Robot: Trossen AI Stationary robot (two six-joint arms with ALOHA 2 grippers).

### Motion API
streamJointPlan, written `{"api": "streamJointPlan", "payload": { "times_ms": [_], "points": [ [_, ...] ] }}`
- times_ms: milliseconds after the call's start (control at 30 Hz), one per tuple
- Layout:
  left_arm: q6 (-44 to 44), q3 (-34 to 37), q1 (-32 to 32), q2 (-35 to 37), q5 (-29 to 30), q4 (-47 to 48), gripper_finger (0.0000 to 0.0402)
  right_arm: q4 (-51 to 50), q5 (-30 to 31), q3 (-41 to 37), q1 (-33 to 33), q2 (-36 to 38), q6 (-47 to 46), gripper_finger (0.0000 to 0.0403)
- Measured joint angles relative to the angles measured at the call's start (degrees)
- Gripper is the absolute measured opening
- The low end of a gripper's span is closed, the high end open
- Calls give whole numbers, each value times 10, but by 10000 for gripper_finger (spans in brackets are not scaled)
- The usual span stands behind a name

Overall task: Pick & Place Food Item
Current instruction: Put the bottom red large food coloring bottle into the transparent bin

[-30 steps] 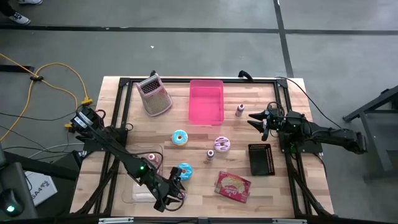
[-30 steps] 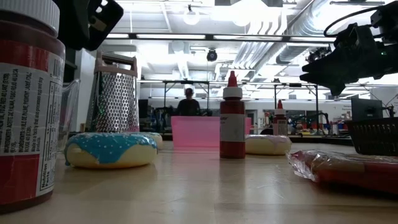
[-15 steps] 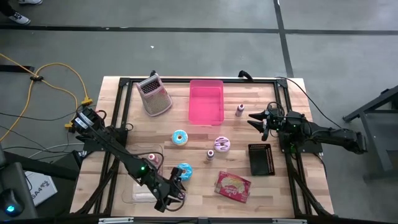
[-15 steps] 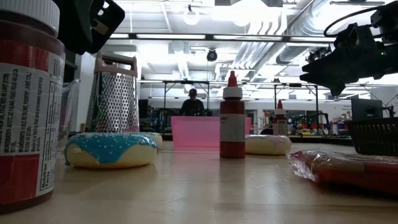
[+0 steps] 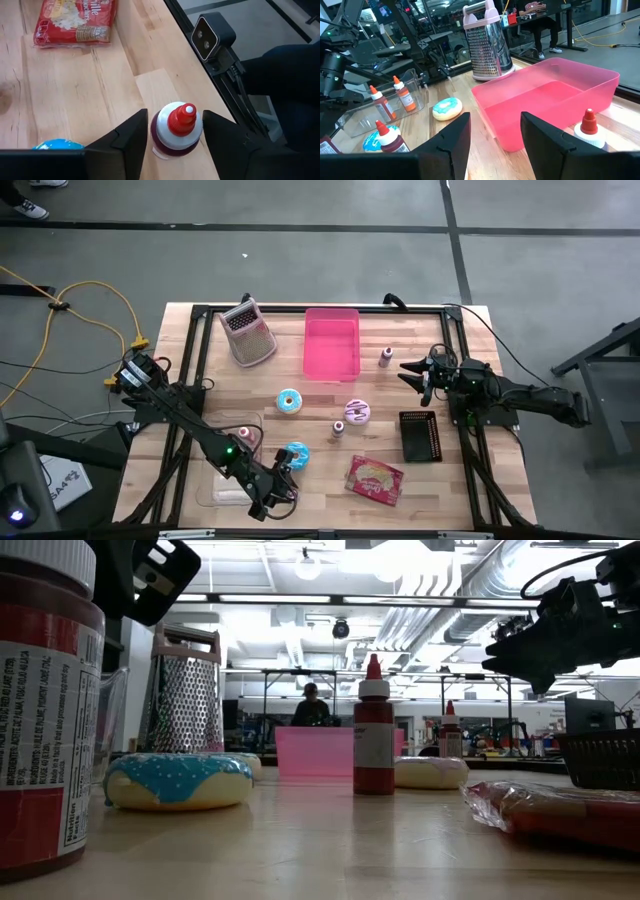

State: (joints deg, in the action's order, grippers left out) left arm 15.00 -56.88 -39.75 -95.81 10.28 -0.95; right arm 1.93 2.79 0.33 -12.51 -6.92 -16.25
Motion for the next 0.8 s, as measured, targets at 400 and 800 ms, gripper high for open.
{"api": "streamJointPlan", "payload": {
  "times_ms": [400,800],
  "points": [
    [-1,0,0,0,1,0,122,0,0,0,0,0,0,160],
    [0,0,0,0,4,0,120,0,0,0,0,0,0,160]
  ]
}}
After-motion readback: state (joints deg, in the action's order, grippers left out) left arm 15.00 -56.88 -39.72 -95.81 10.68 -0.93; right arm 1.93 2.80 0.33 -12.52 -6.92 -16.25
